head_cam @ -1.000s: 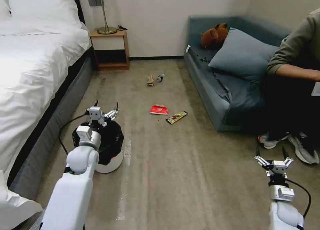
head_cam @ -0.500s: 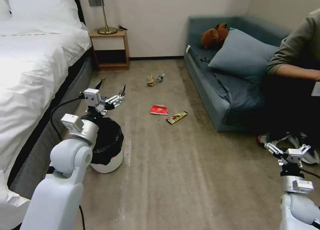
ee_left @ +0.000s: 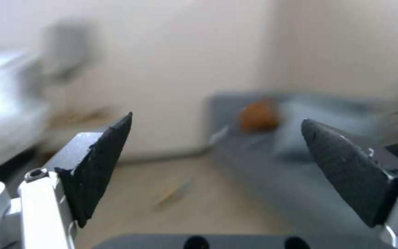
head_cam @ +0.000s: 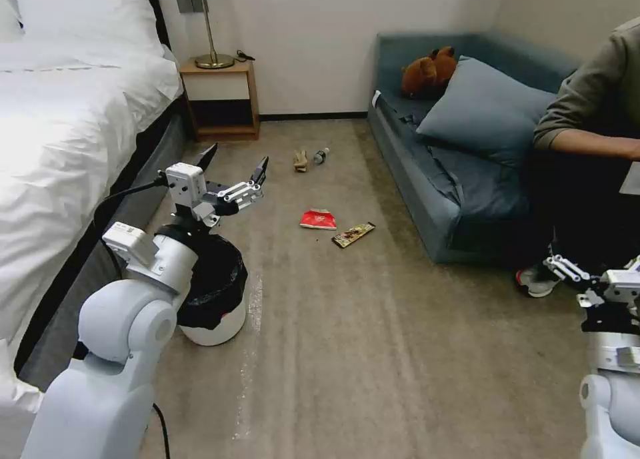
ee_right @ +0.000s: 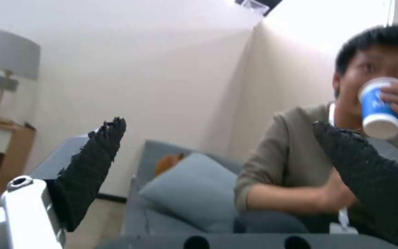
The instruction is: Pick up the trash bin, then pick up the garbage on the floor and place it into the trash bin.
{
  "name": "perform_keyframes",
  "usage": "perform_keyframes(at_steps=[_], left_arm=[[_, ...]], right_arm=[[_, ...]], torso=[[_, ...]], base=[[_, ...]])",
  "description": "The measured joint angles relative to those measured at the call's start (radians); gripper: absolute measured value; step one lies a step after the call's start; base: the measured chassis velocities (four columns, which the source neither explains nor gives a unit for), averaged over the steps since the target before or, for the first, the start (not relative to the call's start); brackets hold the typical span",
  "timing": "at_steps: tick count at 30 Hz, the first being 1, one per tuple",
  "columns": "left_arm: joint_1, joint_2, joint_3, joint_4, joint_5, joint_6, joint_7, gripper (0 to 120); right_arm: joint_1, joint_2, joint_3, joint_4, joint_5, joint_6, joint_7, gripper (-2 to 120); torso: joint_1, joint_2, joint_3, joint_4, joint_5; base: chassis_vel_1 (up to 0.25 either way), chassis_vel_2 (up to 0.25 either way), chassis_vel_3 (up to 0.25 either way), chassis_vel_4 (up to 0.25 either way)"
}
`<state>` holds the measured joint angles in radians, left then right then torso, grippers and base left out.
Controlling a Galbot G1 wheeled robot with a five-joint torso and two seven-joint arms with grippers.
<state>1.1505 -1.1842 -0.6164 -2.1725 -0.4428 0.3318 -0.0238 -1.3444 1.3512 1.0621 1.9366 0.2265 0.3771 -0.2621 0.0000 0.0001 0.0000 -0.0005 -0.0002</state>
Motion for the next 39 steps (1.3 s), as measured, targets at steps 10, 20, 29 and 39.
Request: perform_keyframes(at_steps=[10, 20, 29, 39], left_arm=[[0.079, -0.013, -0.089, 0.064, 0.043, 0.005, -0.073, 100], [0.054, -0.045, -0.104, 0.148, 0.013, 0.024, -0.259, 100], [0.039, -0.063, -0.11, 0.191, -0.005, 0.033, -0.355, 100], [-0.015, -0.111, -0.089, 0.338, -0.17, 0.116, -0.459, 100]], right_arm=[[-0.06, -0.013, -0.01, 0.224, 0.071, -0.092, 0.011, 100], [-0.121, -0.026, -0.021, 0.453, 0.144, -0.186, 0.021, 100], [-0.149, -0.031, -0.025, 0.554, 0.175, -0.228, 0.026, 100], [-0.131, -0.03, -0.215, 0.401, 0.01, -0.157, 0.136, 100]], torso=[[0.0, 0.0, 0.0, 0.0001, 0.0002], [0.0, 0.0, 0.0, 0.0003, 0.0002], [0.0, 0.0, 0.0, 0.0004, 0.0003], [0.0, 0.0, 0.0, 0.0004, 0.0003]], base=[[0.0, 0.0, 0.0, 0.0], [0.0, 0.0, 0.0, 0.0], [0.0, 0.0, 0.0, 0.0], [0.0, 0.0, 0.0, 0.0]])
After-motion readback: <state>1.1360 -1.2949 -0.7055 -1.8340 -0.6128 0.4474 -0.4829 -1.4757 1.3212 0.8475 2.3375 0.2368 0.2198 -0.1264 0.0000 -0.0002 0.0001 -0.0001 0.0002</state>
